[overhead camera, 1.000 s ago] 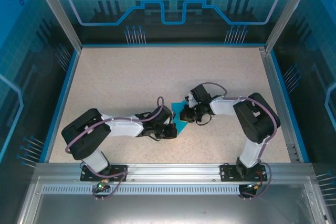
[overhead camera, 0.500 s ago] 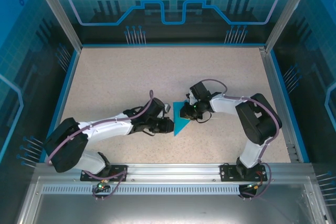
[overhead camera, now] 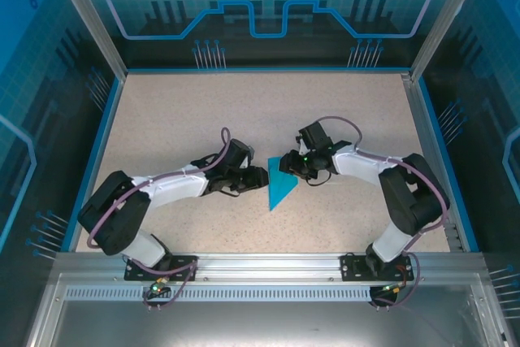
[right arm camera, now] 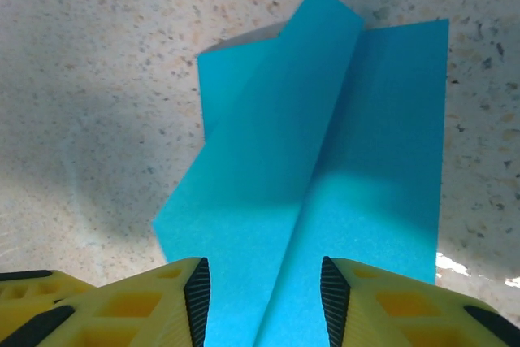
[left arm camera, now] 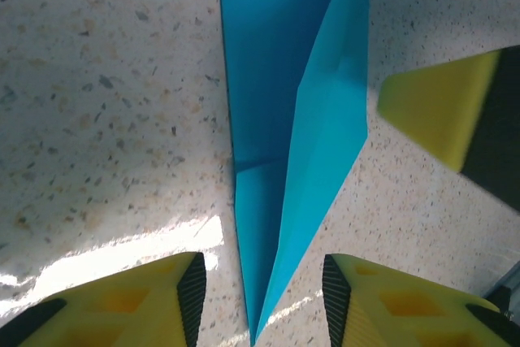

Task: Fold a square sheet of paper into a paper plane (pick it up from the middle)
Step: Turn over the paper at the center of the table.

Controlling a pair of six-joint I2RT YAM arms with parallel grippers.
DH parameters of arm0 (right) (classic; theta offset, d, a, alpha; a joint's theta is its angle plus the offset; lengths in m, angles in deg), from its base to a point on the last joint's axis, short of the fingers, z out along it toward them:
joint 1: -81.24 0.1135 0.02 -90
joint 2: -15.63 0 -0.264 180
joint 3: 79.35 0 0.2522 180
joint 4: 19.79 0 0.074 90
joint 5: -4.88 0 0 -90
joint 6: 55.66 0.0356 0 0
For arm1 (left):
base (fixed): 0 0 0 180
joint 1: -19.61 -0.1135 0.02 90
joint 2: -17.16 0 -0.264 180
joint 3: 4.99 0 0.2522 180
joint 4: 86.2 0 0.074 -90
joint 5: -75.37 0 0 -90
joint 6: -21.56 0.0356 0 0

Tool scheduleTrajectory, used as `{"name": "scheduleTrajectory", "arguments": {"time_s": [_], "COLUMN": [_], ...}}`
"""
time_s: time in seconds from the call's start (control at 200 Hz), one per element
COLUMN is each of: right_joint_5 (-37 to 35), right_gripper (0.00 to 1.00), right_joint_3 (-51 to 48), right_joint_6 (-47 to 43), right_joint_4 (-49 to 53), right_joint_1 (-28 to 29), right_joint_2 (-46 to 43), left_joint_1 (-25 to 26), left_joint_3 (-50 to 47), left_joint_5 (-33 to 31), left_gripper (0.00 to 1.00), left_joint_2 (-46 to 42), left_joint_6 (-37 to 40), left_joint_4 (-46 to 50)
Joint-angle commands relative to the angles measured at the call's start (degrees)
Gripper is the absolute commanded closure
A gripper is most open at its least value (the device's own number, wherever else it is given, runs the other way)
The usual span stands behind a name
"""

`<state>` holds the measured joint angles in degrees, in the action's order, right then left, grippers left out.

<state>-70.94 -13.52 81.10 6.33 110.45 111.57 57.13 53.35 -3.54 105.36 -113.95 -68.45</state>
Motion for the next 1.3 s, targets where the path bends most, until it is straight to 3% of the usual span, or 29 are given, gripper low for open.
{"name": "scheduleTrajectory", "arguments": {"time_s": [0.0,0.595,0.91,1.116,1.296], "right_joint_5": [1.7,9.1,11.3,15.1,20.8], "right_gripper": [0.59,0.67,0.9,0.94,0.93], "right_joint_3": [0.8,0.6,-3.6,-5.8,-5.0], "right_joint_6": [0.7,-0.6,1.6,4.7,8.1], "right_joint_4": [-1.0,-7.7,-17.1,-25.0,-27.5], "right_joint_1": [-0.3,1.2,1.1,-1.0,-3.2], "right_joint_2": [2.4,6.3,6.7,0.5,-5.0], "left_joint_1": [-0.8,-3.1,-6.3,-10.3,-11.9], "left_joint_3": [2.0,2.2,-0.3,-4.3,-5.8], "left_joint_5": [2.0,5.1,6.7,10.8,19.1], "left_gripper": [0.54,0.54,0.52,0.33,0.14], "left_joint_2": [2.1,6.9,4.1,-2.0,-6.6], "left_joint_6": [-1.4,-3.0,-4.1,-5.1,-6.6], "left_joint_4": [-1.9,-3.2,-3.7,-7.2,-13.7]}}
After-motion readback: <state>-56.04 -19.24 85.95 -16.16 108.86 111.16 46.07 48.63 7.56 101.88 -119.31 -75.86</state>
